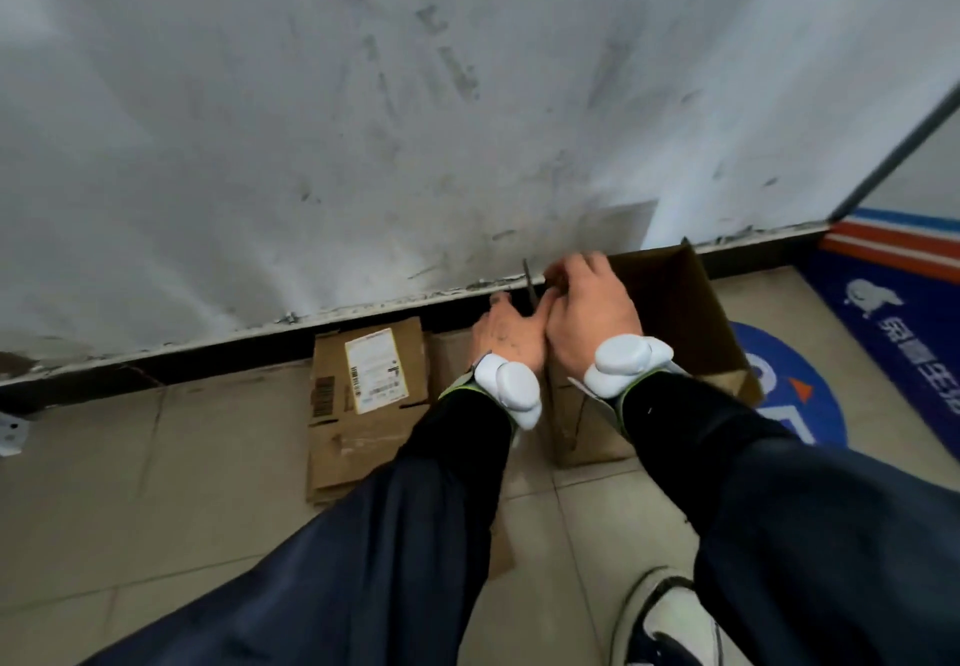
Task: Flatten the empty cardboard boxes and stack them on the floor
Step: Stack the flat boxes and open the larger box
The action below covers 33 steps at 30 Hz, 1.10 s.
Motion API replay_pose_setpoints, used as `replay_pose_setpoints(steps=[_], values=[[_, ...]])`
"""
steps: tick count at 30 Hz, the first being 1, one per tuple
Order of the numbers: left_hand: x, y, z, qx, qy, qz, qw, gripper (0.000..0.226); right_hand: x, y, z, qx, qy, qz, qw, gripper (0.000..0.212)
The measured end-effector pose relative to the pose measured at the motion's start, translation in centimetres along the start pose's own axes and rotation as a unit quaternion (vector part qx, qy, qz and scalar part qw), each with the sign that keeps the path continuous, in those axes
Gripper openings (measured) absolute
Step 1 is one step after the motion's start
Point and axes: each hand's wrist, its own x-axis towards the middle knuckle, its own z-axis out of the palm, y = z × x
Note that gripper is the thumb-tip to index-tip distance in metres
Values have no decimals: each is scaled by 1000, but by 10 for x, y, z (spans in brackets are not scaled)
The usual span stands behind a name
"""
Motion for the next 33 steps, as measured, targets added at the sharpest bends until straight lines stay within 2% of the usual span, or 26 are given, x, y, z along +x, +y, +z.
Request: replay_pose_setpoints(steps=[3,6,8,10,13,20,26,30,33], values=[[-6,16,10,44,-15,-29,999,64,7,20,-19,-23,-29,61,997,32],[-9,22,12,117,-56,-47,990,16,13,36,-31,-76,-117,145,980,34],[-12,24,10,114,-52,-44,991,6,12,39,-34,-101,-187,155,965,37],[-18,29,2,96,-30,-32,994,16,11,34,-36,-121,-230,151,954,40],[-30,45,-17,84,-13,-7,996,22,12,17,-47,-138,-250,123,951,36],[-68,91,-64,70,37,91,993,29,11,-36,-95,-66,-171,88,979,62],[-116,108,-115,102,65,144,982,28,-9,-89,-139,-44,-127,62,989,63],[-149,112,-149,134,73,161,975,33,-24,-114,-161,17,-120,88,989,78],[-177,104,-164,152,94,164,970,38,-36,-133,-171,142,-158,129,969,84]])
